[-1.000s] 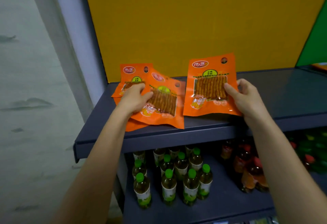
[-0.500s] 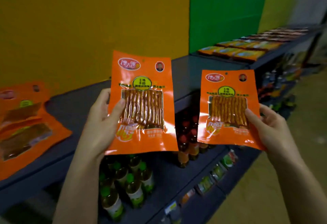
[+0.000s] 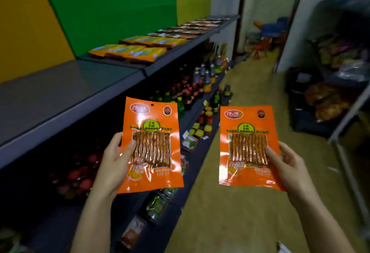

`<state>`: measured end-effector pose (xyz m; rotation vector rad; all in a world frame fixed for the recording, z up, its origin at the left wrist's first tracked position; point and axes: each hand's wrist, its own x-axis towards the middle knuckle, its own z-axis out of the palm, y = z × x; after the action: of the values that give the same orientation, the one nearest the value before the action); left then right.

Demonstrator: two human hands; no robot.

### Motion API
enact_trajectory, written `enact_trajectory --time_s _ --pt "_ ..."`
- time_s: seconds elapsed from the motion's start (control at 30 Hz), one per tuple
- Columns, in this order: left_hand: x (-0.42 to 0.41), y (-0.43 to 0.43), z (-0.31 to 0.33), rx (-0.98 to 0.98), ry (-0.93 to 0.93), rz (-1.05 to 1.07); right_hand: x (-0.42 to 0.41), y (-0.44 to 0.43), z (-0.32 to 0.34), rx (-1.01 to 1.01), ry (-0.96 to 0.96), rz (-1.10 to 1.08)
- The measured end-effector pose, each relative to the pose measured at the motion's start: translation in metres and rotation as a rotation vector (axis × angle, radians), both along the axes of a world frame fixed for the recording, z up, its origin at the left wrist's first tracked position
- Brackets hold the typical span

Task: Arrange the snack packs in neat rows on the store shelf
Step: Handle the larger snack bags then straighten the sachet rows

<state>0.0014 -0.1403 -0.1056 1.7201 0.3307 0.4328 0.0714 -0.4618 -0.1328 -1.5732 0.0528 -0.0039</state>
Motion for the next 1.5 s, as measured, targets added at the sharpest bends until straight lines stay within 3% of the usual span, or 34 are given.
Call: enact_trajectory --time_s 0.3,0.53,0.93,1.2,1.5 --pt "0.163 -0.082 -0.021 -0.068 0.076 -0.179 0.113 -0.078 -0.014 0.008 0.028 -0.166" --pt "0.322 -0.121 -0.034 -0.092 0.119 -0.258 0.249 -0.117 -0.028 -0.033 0.047 -0.236" --pt "0.583 -0.18 -0.015 -0.087 0.121 -0.276 0.502 -0.173 -0.014 0.004 0.07 -0.177" --pt "0.735 -0.231 -0.039 -0.102 0.142 -0.215 0.673 -0.234 -0.036 0.016 0.084 -0.121" --pt "0.916 -0.304 -0.007 -0.152 0.05 -0.05 0.911 -0.304 -0.005 0.01 0.004 0.014"
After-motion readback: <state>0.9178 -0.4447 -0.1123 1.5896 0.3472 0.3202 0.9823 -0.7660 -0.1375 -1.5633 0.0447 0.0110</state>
